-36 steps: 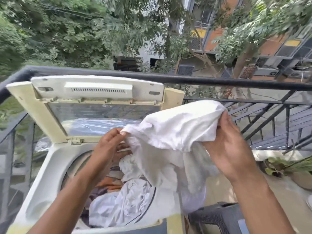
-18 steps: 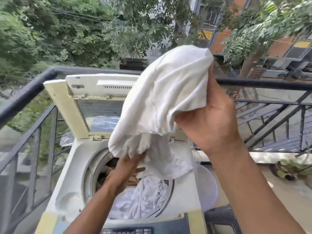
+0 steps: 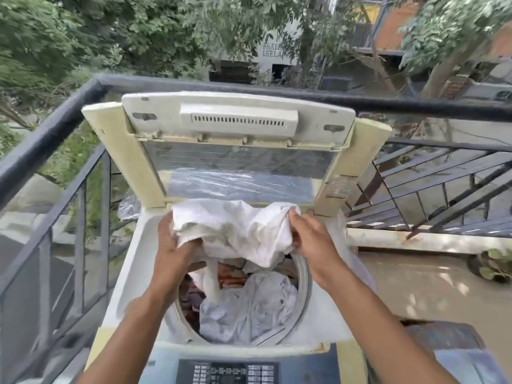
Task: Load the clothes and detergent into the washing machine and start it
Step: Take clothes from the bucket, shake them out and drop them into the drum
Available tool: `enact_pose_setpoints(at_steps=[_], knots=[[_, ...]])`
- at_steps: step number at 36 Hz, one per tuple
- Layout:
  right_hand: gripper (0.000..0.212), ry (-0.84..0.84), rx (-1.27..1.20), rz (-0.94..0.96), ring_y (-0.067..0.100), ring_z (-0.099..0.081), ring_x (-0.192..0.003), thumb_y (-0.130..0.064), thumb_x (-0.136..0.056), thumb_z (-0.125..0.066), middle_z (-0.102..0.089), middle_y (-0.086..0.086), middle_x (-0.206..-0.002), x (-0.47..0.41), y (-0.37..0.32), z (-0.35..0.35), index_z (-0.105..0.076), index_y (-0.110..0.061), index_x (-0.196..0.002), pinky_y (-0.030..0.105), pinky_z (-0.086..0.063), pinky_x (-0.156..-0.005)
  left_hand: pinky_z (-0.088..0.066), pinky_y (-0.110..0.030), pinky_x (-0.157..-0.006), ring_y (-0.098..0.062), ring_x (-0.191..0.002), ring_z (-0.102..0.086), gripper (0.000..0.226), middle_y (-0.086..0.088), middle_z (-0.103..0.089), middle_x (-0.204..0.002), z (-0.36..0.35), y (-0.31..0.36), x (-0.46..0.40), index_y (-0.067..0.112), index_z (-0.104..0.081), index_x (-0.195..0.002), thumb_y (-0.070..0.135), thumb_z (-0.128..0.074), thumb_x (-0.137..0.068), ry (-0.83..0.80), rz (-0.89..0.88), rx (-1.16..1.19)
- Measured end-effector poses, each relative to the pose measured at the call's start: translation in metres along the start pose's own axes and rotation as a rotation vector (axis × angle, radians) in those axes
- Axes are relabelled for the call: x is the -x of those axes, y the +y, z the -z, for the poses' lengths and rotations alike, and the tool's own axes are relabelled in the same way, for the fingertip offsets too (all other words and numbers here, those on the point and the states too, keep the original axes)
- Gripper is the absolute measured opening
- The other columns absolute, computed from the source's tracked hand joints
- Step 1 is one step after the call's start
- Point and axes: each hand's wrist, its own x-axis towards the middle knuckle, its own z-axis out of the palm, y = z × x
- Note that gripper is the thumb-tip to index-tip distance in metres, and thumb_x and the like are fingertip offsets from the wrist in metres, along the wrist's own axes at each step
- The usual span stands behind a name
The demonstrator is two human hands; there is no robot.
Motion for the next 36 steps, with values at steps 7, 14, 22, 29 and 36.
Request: enact_pose_setpoints(at_steps=[7, 14, 22, 29, 36], knots=[[0.034, -0.144, 0.492, -0.028, 0.018, -0.064, -0.085, -0.049, -0.091, -0.055, -0.068, -0.001, -0.093, -0.04, 0.064, -0.054, -0.065, -0.022, -0.109, 0.038, -0.051, -0.08, -0.066, -0.049, -0.083, -0.015, -0.105, -0.074, 0.04, 0.033, -0.069, -0.109, -0.008, -0.047, -0.02, 0.049, -0.066, -0.117, 0.013, -0.06, -0.1, 0.059, -0.034, -0.244], [0.068, -0.193, 0.714, 0.019, 0.033, -0.046, -0.137, -0.03, -0.098, -0.055, -0.037, 0.011, -0.155, -0.051, 0.108, -0.103, -0.021, -0.021, -0.157, 0.04, -0.045, -0.106, -0.055, -0.041, -0.101, -0.025, -0.127, -0.065, 0.049, -0.005, -0.069, -0.14, -0.008, -0.077, -0.028, 0.017, -0.063, -0.144, 0.025, -0.051, -0.098, 0.091, -0.074, -0.469], [0.08, -0.525, 1.032, -0.013, 0.028, -0.006, -0.161, -0.025, -0.103, -0.049, 0.006, 0.005, -0.174, -0.063, 0.149, -0.115, 0.0, -0.029, -0.166, 0.045, -0.022, -0.127, -0.039, -0.047, -0.123, -0.026, -0.147, -0.049, 0.053, -0.002, -0.048, -0.161, -0.02, -0.104, -0.04, 0.016, -0.047, -0.158, 0.01, -0.048, -0.105, -0.124, 0.091, -0.46], [0.08, -0.612, 1.373, -0.004, 0.036, -0.005, -0.158, -0.042, -0.103, -0.05, 0.006, 0.007, -0.173, -0.08, 0.162, -0.11, -0.001, -0.036, -0.165, 0.055, -0.025, -0.122, -0.016, -0.039, -0.131, -0.027, -0.163, -0.02, 0.086, -0.01, -0.024, -0.175, -0.017, -0.147, -0.072, 0.019, -0.026, -0.168, 0.033, -0.03, -0.082, -0.471, 0.153, -0.851], [0.08, -0.694, 1.511, -0.107, 0.04, -0.014, -0.153, -0.037, -0.101, -0.056, -0.002, 0.009, -0.172, -0.092, 0.184, -0.105, -0.009, -0.033, -0.165, 0.051, -0.028, -0.12, -0.024, -0.057, -0.128, -0.04, -0.164, -0.004, 0.084, 0.0, 0.01, -0.179, -0.023, -0.178, -0.092, 0.034, 0.003, -0.17, 0.039, -0.05, -0.105, -0.625, 0.295, -1.269]])
